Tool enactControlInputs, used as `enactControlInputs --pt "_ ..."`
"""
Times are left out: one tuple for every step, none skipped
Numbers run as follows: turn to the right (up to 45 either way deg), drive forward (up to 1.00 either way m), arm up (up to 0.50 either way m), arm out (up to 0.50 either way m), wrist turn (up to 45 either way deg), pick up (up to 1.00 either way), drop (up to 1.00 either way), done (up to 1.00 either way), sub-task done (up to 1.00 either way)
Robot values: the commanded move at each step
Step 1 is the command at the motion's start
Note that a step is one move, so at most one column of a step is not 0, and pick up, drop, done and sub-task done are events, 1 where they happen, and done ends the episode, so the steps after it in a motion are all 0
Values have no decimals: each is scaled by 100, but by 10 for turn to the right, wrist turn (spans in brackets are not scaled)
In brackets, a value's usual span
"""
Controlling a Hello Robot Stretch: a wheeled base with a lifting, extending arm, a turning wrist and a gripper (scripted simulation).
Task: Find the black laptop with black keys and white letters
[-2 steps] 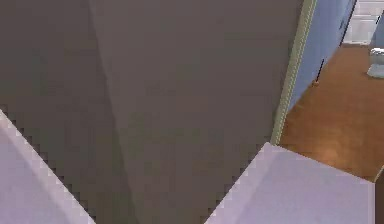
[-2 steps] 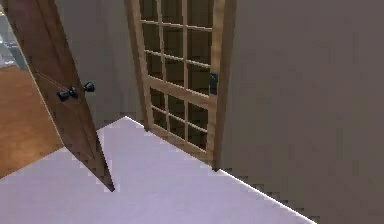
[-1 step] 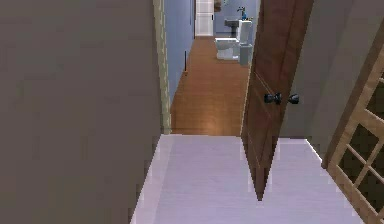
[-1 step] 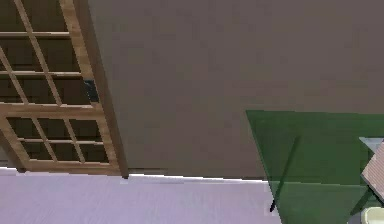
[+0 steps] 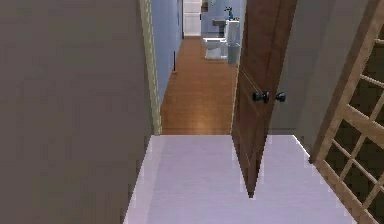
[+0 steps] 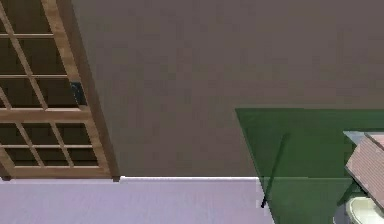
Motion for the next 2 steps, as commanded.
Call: enactControlInputs --pt "0 15 0 0 0 0 0 0 0" --pt "-450 0 0 0 0 0 0 0 0"
